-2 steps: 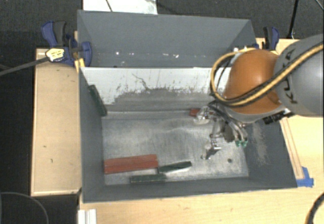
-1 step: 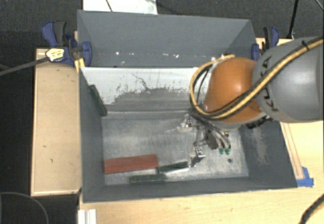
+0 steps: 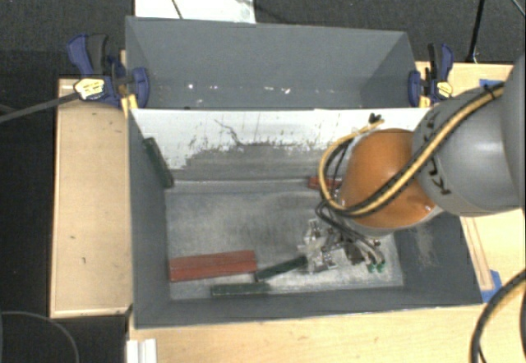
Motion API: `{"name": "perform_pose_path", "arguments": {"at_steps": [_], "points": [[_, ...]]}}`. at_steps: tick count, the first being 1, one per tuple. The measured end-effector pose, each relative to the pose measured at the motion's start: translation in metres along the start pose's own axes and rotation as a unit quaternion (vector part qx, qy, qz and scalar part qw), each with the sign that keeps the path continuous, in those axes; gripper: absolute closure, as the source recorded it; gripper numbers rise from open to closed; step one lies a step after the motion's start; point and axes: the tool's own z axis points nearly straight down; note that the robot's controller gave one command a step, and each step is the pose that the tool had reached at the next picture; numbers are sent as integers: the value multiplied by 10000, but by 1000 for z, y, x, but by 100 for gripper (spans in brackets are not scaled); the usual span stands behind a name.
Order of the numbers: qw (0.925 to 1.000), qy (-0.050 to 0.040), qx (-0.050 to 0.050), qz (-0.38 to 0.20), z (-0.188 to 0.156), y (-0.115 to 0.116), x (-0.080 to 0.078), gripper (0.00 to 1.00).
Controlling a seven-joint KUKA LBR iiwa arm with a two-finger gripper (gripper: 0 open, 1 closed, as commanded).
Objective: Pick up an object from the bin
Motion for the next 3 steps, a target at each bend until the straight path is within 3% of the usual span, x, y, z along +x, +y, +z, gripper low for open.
{"name": "perform_pose_path", "arguments": {"at_steps": [1, 2, 3], "points": [[10000, 0, 0, 0, 0, 0, 0, 100], [9999, 3, 0, 165, -140, -5, 2, 100], [9999, 3, 0, 165, -140, -5, 2, 100]]}}
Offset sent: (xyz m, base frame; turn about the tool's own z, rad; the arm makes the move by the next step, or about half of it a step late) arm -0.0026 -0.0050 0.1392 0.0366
